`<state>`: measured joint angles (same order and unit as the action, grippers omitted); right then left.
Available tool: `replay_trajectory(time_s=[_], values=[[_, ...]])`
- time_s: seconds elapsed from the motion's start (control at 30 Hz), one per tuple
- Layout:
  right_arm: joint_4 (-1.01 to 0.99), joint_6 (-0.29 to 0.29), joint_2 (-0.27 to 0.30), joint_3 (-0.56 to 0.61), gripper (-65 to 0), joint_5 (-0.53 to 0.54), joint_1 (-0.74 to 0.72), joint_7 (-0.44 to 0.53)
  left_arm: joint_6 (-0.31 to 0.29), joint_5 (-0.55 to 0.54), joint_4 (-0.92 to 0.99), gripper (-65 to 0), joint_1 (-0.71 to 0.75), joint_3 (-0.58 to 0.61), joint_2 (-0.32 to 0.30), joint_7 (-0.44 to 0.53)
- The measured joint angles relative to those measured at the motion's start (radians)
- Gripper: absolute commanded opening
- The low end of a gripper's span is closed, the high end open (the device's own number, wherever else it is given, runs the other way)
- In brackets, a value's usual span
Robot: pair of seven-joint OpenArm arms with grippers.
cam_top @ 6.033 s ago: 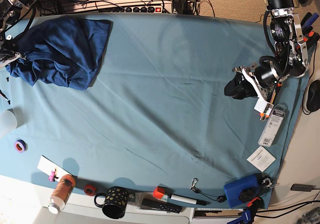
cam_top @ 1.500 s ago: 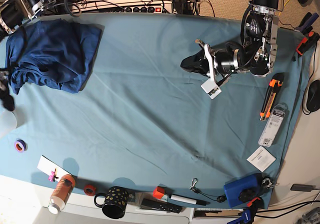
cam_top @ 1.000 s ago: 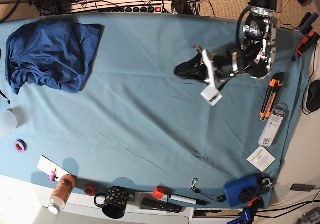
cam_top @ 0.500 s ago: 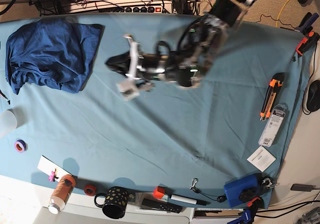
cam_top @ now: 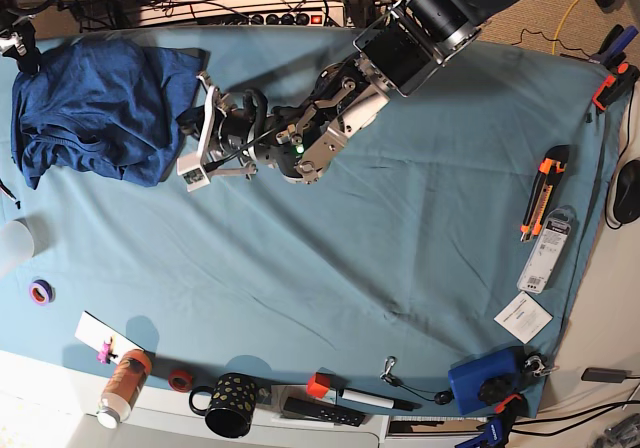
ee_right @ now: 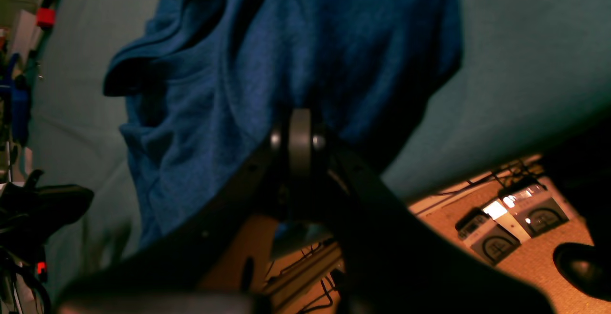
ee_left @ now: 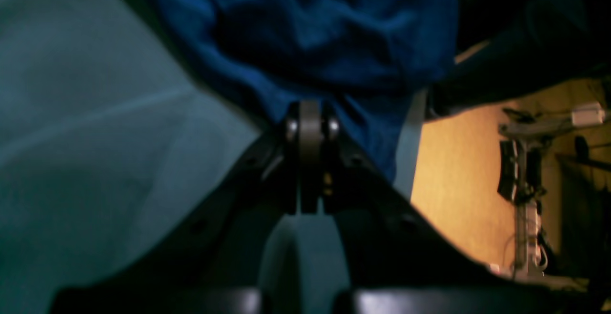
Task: Layout the t-shirt on the table in an organized manner, then fold the t-shirt properly
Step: 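Reach the left gripper over and grasp the shirt's side edge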
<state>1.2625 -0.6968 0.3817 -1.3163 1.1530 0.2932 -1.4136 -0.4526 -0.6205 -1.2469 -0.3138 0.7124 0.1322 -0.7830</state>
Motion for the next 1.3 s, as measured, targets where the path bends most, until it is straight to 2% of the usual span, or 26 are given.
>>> replay_trajectory(time_s=[0.1,0.2,0.23,0.43,0.6,0.73,0.8,0.9,1.07,1.3], values=[[0.0,0.0,0.0,0.0,-65.0,-0.009,0.0,0.0,0.0,0.0,0.0,-65.0,0.0,0.0,0.0,-0.001],[0.0,0.0,0.002,0.0,-65.0,-0.079,0.001,0.033,0.0,0.0,0.0,-65.0,0.0,0.0,0.0,-0.001],[0.0,0.0,0.005,0.0,-65.0,-0.08,0.0,0.059,-0.002,0.003,0.0,-65.0,0.001,0.0,0.0,-0.001],[0.001,0.0,0.03,0.016,-65.0,-0.093,-0.084,0.064,-0.007,0.008,0.0,-65.0,0.003,0.0,0.0,-0.002],[0.0,0.0,0.028,0.137,-65.0,-0.325,-0.1,0.125,-0.007,0.057,0.0,-65.0,0.005,0.0,0.0,-0.027],[0.008,0.001,0.031,0.229,-65.0,-0.36,-0.101,0.139,-0.008,0.06,0.0,-65.0,0.008,0.0,0.0,-0.024],[0.01,0.01,0.031,0.26,-65.0,-0.351,-0.099,0.14,-0.008,0.06,0.0,-65.0,0.008,0.0,0.0,-0.024],[0.012,0.012,0.024,0.283,-65.0,-0.278,-0.102,0.111,-0.008,0.06,0.0,-65.0,0.008,0.0,0.0,-0.024],[0.01,0.011,0.016,0.249,-65.0,-0.171,-0.102,0.026,-0.008,0.066,0.0,-65.0,0.008,0.0,0.0,-0.024],[0.021,0.008,0.008,0.147,-65.0,-0.175,-0.101,0.004,-0.008,0.086,0.0,-65.0,0.009,0.0,0.0,-0.025]])
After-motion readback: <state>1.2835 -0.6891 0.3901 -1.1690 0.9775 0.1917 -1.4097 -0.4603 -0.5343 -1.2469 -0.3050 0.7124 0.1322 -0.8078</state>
